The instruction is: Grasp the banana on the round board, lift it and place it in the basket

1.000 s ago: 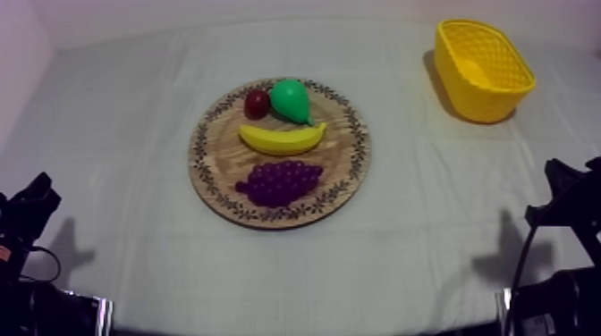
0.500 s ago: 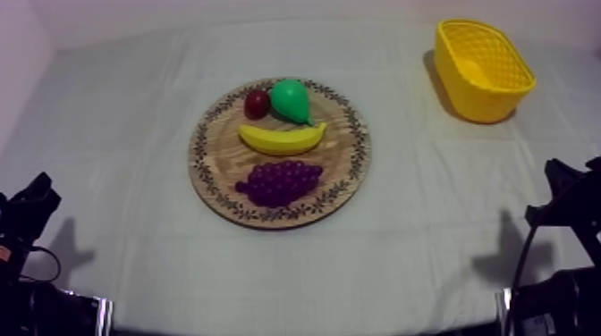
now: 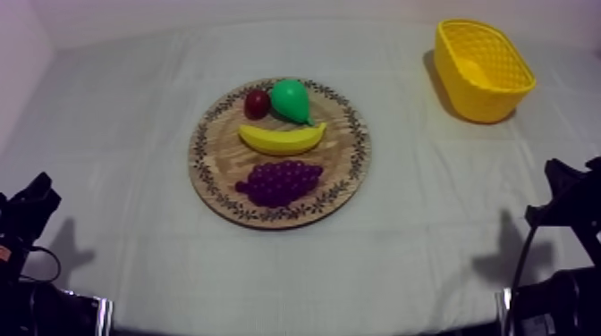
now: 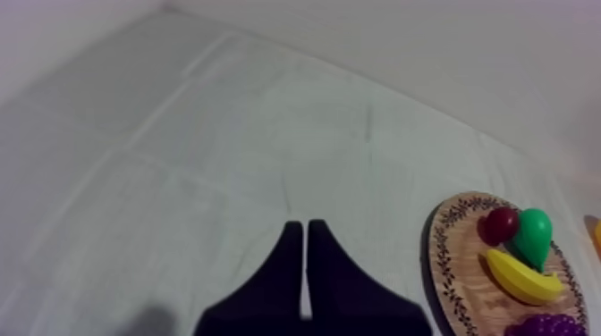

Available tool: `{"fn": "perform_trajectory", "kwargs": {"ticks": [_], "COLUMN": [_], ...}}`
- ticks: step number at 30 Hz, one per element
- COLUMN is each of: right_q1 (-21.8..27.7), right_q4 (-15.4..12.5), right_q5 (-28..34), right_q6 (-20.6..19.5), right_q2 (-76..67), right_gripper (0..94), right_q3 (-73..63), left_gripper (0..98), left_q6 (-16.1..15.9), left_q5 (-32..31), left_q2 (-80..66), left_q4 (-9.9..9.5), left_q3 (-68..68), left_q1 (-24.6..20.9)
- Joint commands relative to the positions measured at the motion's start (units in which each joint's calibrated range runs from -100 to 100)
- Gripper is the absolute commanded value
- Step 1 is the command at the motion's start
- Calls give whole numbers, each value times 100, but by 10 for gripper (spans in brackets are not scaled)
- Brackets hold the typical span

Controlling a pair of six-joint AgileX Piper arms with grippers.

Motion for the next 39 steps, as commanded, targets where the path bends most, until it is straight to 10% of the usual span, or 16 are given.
{"fn": "perform_trajectory", "kwargs": {"ticks": [1,39], "right_q1": [1,-8], "right_q4": [2,-32], "right_q5": [1,31], "right_q6": [-2,91], "right_q2": [0,21], "right_gripper": [6,6], "right_q3": [1,1], "left_gripper": [1,1], "left_q6": [2,2], "left_q5": [-2,-2], "left_q2": [-5,-5], "left_q4": [-3,-3], "left_q3": [-1,-1], "left_q1": [-1,-1]}}
